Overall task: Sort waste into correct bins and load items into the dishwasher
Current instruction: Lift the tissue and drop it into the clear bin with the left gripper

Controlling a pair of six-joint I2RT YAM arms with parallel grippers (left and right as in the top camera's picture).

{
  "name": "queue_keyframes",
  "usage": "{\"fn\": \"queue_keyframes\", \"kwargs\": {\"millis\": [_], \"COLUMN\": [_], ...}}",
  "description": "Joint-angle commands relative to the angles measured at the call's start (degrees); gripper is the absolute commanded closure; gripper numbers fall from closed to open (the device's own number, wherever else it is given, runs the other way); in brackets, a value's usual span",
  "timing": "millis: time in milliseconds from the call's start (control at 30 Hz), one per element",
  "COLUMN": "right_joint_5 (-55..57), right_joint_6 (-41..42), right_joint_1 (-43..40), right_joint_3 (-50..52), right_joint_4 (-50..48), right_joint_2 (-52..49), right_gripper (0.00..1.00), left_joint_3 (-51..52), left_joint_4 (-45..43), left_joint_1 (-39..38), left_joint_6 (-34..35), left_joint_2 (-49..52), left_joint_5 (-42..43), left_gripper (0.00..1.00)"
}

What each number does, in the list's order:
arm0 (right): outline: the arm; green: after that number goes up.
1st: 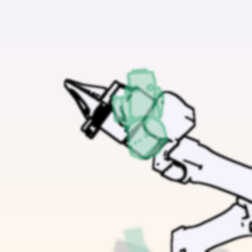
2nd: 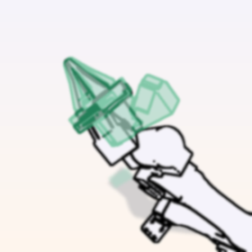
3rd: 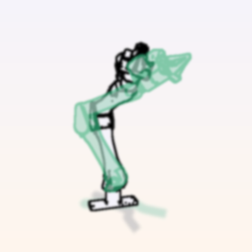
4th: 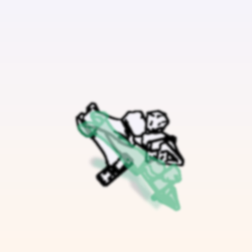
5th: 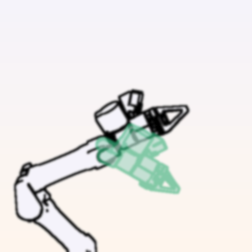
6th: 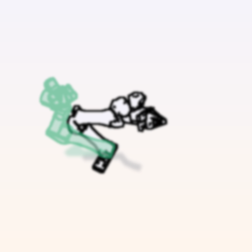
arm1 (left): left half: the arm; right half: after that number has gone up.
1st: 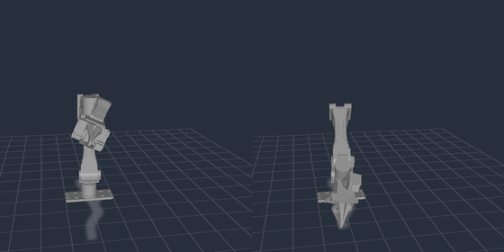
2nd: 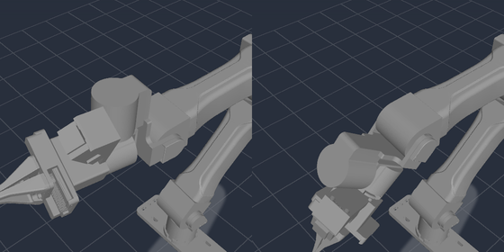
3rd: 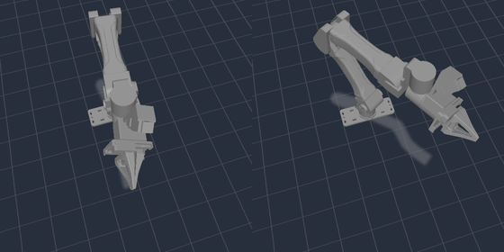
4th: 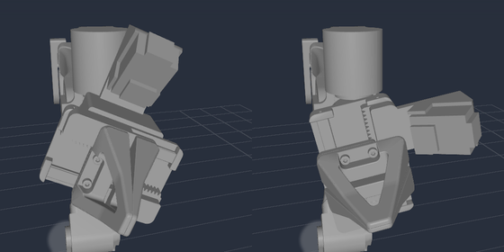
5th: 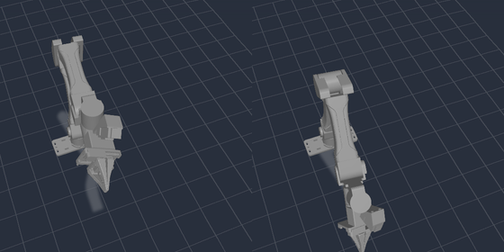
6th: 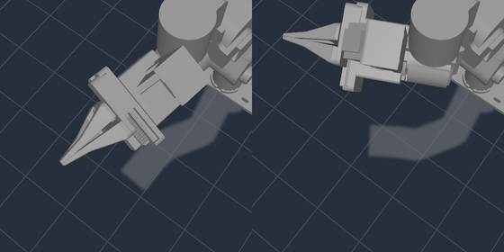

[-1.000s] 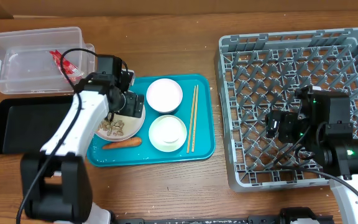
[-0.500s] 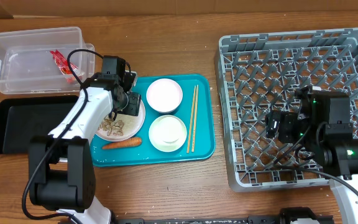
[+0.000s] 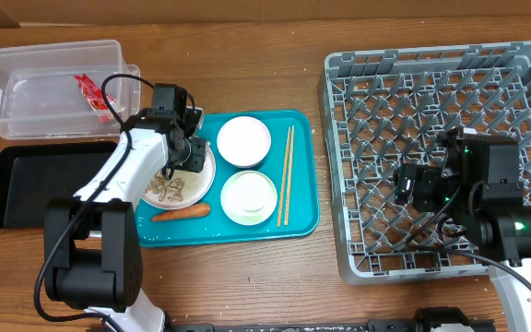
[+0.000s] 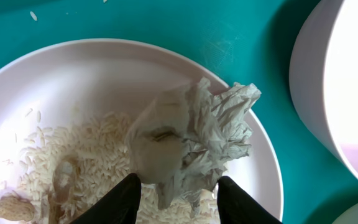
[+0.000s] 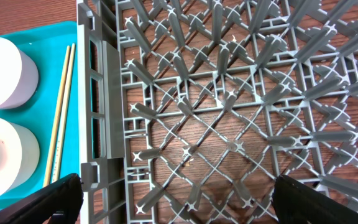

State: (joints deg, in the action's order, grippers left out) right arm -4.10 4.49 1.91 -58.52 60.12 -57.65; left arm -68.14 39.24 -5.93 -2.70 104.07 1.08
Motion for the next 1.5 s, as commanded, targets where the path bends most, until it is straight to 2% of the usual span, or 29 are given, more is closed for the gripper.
{"fn": "queue_keyframes", "kwargs": {"millis": [0,300,667,1067,1100,1133,1167,1233,1300,1467], "right_joint_5": [0.0,0.0,0.0,0.0,0.0,0.0,0.0,0.0,0.0,0.0], "right_joint_6": [0.3,0.3,0.3,0.3,0.3,0.3,0.3,0.3,0.3,0.3], "right_joint_1": [0.0,0.0,0.0,0.0,0.0,0.0,0.0,0.0,0.0,0.0], "right_joint_3": [-1.7,-1.7,-1.7,-1.7,-1.7,-1.7,-1.7,-1.7,-1.7,-1.7], "right_joint_4": [0.1,0.1,0.0,0.0,0.0,0.1,0.1,0.1,0.1,0.1], "right_joint_2": [0.3,0.3,0.3,0.3,0.3,0.3,0.3,0.3,0.3,0.3], "right_gripper": [0.0,0.0,0.0,0.0,0.0,0.0,0.0,0.0,0.0,0.0], "left_joint_3": [0.5,0.5,-1.8,-7.0,-6.9,-6.6,-6.1,-5.4,-5.2,-5.2], "left_joint_4": [0.1,0.1,3.7,9.4,9.9,9.9,9.6,9.1,8.6,6.9], "left_joint_1": [-0.1,-0.1,0.0,0.0,0.0,0.0,0.0,0.0,-0.2,-0.5], "left_joint_6": [0.3,0.4,0.6,2.1,2.9,2.9,2.9,2.7,2.4,1.4], "left_joint_2": [1.1,1.5,-0.7,-9.4,-8.8,-8.5,-8.0,-6.7,-4.6,1.1], "left_joint_5": [0.0,0.0,-5.5,-5.0,-2.6,-0.7,0.7,1.8,2.0,1.9], "left_gripper": [0.59,0.95,0.96,0.96,0.87,0.68,0.54,0.54,0.48,0.47]}}
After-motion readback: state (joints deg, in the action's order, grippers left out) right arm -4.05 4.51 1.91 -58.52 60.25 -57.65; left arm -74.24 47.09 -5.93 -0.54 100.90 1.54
